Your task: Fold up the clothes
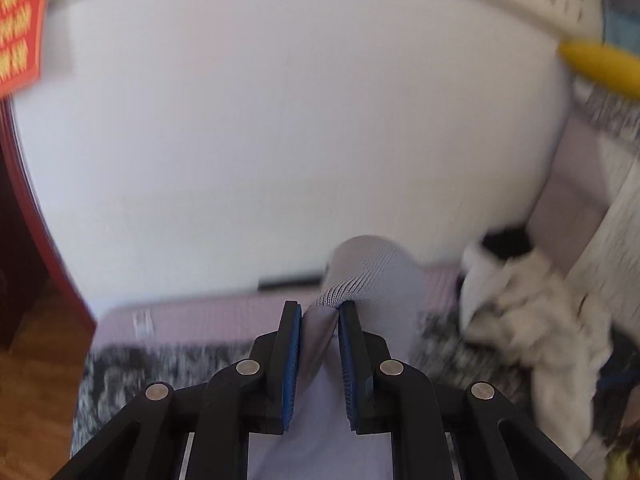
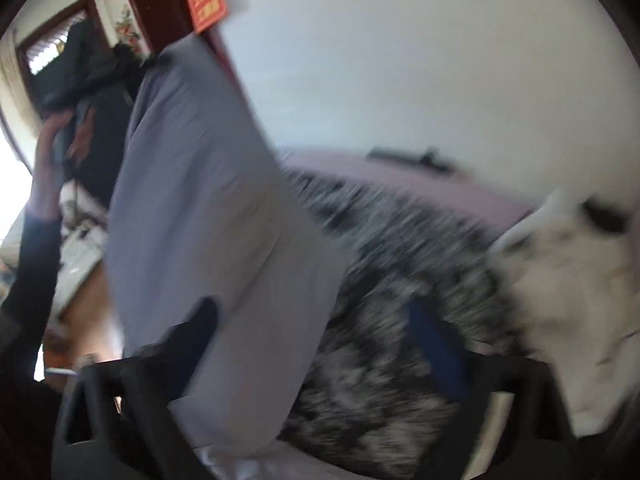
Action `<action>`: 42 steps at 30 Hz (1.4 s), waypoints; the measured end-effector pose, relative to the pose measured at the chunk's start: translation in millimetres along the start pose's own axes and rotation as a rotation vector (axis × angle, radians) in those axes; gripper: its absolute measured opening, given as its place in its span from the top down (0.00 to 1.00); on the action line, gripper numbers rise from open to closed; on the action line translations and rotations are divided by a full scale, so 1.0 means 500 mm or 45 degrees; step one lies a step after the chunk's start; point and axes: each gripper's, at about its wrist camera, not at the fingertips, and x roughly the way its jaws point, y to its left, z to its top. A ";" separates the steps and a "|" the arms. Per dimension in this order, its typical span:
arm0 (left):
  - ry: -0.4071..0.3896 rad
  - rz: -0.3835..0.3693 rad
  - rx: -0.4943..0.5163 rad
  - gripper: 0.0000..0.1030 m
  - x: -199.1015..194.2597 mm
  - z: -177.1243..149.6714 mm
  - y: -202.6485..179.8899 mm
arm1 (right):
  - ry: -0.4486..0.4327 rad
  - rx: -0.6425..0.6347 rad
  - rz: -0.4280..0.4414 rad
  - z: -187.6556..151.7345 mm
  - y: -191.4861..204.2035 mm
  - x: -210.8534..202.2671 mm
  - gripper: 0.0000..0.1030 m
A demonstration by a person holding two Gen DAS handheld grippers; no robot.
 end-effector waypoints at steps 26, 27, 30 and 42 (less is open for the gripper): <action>0.704 -0.176 -0.169 0.44 -0.059 -0.716 0.082 | 0.585 -0.764 0.109 -0.480 0.407 0.309 0.02; 0.700 -0.172 -0.189 0.44 -0.078 -0.743 0.074 | 0.553 -0.806 0.044 -0.497 0.431 0.331 0.03; 0.664 -0.161 -0.229 0.44 -0.138 -0.808 0.048 | 0.456 -0.929 -0.151 -0.551 0.502 0.395 0.04; 0.195 -0.356 -0.289 0.34 -0.366 -0.835 -0.037 | -0.013 -0.652 -0.455 -0.481 0.617 0.327 0.96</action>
